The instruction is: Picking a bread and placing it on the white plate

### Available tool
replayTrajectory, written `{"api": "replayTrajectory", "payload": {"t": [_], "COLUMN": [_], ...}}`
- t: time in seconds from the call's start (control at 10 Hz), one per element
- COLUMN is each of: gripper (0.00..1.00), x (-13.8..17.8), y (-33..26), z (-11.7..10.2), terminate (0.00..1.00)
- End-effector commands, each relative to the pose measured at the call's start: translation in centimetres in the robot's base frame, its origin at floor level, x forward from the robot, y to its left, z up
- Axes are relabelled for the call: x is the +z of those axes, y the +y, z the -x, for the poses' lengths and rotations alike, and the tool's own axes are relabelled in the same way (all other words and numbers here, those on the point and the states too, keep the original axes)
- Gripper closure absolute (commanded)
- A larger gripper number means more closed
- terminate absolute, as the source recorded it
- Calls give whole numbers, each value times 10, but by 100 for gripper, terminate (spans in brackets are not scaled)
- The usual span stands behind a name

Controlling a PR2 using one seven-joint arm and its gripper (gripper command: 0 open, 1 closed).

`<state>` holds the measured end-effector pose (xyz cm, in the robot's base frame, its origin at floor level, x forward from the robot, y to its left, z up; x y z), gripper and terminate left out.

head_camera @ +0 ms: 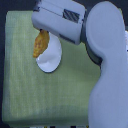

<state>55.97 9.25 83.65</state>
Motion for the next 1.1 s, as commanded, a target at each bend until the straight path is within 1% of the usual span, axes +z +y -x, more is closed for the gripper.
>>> {"api": "replayTrajectory", "payload": {"t": [0.0, 0.7, 1.0], "gripper": [0, 0, 0], "x": [-3, 5, 21], "y": [-4, -11, -15], "z": [0, 4, 6], "terminate": [0, 0, 0]}}
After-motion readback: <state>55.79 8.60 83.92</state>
